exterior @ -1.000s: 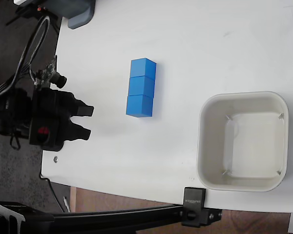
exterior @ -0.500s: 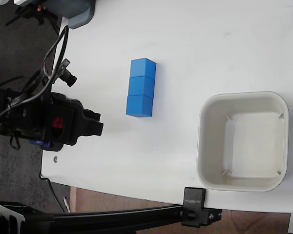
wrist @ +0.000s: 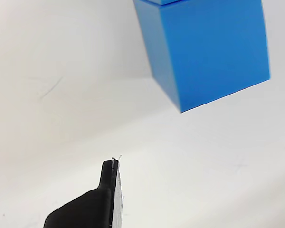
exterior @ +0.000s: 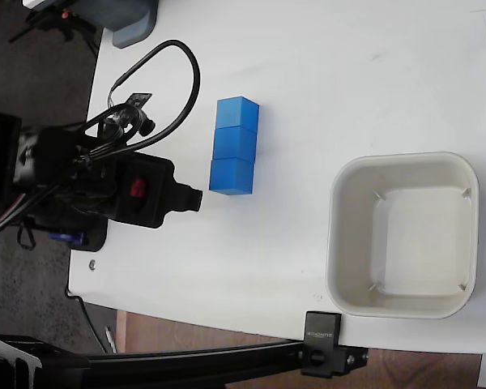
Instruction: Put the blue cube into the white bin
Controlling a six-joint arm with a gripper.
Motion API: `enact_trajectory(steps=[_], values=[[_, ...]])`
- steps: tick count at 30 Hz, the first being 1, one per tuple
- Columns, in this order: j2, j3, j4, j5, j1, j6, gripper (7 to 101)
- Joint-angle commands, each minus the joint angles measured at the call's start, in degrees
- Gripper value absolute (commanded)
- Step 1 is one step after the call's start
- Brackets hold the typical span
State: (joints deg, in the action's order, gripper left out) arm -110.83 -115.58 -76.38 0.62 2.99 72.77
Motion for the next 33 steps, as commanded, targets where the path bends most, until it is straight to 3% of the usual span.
enact_trajectory(steps=[1,12,33], values=[[3.34,6.68,0.62,0.7,-1.05,0.7,100.3],[15.12,16.08,-2.29,2.81,-4.31,0.79,100.3],[13.54,15.91,-5.71,3.43,-5.19,-0.7,100.3]])
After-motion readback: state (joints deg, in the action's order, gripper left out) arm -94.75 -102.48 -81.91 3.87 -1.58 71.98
